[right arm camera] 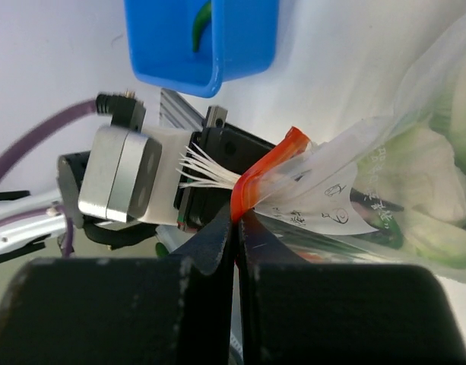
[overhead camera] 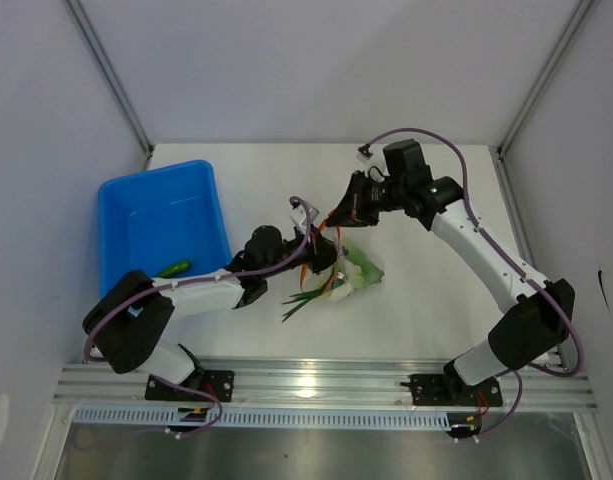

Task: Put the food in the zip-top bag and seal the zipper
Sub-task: Place the fake vegetable in the zipper food storage bag.

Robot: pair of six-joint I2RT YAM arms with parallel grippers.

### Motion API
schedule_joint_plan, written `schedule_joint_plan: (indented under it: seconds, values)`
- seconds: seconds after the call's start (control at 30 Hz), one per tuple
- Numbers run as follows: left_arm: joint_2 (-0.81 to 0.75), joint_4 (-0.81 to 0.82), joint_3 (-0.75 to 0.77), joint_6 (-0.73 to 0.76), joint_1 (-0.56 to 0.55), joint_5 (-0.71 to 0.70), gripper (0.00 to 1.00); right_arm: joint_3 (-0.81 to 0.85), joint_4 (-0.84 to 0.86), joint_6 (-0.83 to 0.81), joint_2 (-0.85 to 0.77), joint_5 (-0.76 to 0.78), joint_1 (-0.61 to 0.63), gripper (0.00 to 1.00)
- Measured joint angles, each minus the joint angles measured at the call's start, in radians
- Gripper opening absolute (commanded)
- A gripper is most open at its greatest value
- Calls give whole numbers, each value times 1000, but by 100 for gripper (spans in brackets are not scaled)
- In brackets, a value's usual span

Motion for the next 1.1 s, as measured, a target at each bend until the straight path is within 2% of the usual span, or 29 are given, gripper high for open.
schedule_joint_plan:
  seconds: [0.13, 0.3, 0.37, 0.4, 0.43, 0.5, 0.53, 0.63, 0.73, 0.9, 0.97, 1.1]
  values:
    - [10, -111, 55, -58, 28, 36, 2, 10, -21, -25, 1, 26, 14, 0]
    - [53, -270, 156, -116, 40, 87, 10, 10, -21, -27, -5, 56, 18, 0]
    - [76, -324, 195, -121, 42, 97, 18, 10, -23, -25, -11, 76, 17, 0]
    - [84, -344, 209, -121, 42, 101, 27, 11, -25, -24, -13, 82, 18, 0]
    - [85, -358, 213, -117, 42, 102, 29, 11, -27, -23, -16, 85, 18, 0]
    - [85, -399, 211, -114, 40, 110, 41, 11, -21, -16, -18, 84, 18, 0]
    - [86, -408, 207, -107, 39, 108, 51, 12, -21, -17, -20, 84, 18, 0]
    - [64, -415, 183, -101, 39, 104, 62, 12, -38, -16, -21, 84, 18, 0]
    - [-1, -410, 134, -87, 39, 80, 71, 12, -48, -16, -21, 82, 18, 0]
    - [-122, -422, 69, -64, 39, 33, 76, 12, -38, -8, -23, 68, 18, 0]
    - [-152, -448, 63, -56, 39, 4, 84, 12, -35, -8, -25, 64, 18, 0]
    - [-222, -481, 36, -49, 35, -55, 85, 11, -35, -8, -34, 61, 18, 0]
